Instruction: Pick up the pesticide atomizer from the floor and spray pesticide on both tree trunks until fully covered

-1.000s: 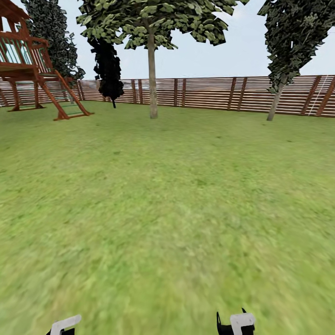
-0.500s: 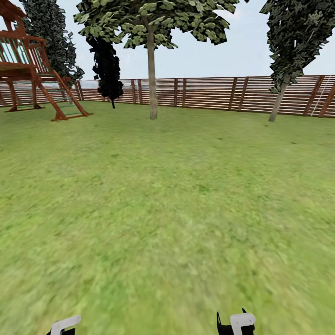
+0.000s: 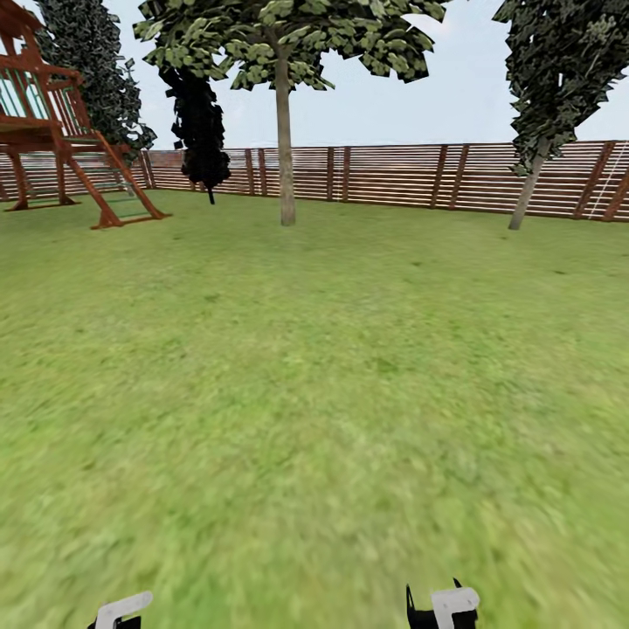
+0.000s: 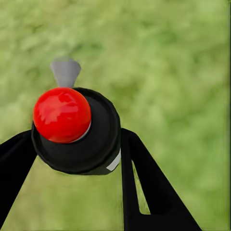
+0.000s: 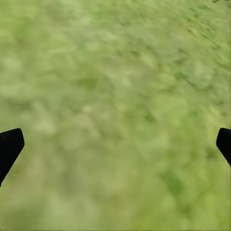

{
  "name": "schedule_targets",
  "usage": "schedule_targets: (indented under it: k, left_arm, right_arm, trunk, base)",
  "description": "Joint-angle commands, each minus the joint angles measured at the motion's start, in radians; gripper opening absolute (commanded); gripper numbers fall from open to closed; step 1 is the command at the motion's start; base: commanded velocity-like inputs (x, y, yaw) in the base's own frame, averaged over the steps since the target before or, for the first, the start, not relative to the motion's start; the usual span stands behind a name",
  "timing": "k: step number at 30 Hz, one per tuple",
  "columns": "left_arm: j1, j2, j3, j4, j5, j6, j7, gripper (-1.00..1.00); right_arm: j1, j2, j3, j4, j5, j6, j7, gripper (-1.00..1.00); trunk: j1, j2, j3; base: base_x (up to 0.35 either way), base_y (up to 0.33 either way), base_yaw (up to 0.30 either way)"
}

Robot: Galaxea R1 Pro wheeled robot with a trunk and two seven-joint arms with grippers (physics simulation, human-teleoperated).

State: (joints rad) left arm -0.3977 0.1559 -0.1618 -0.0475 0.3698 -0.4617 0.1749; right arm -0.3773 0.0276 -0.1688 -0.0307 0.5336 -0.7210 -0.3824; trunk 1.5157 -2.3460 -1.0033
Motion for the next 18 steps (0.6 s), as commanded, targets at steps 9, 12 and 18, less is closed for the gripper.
schedule_targets:
  k: [9, 12, 18]
  left_arm:
    - [0.000, 0.001, 0.000, 0.000, 0.001, 0.000, 0.000, -1.00]
    - [0.000, 0.001, 0.000, 0.000, 0.001, 0.000, 0.000, -1.00]
    - [0.000, 0.001, 0.000, 0.000, 0.001, 0.000, 0.000, -1.00]
  right_arm:
    - [0.000, 0.000, 0.002, -0.002, 0.003, -0.001, 0.001, 1.00]
    - [0.000, 0.000, 0.002, -0.002, 0.003, -0.001, 0.000, 1.00]
    - [0.000, 0.000, 0.002, -0.002, 0.003, -0.001, 0.000, 1.00]
  trunk:
    - [0.000, 0.000, 0.000]
    - [0.000, 0.000, 0.000]
    - [0.000, 0.000, -0.002]
  base:
    - [0.339, 0.000, 0.000]
    - [0.339, 0.000, 0.013]
    - [0.339, 0.000, 0.217]
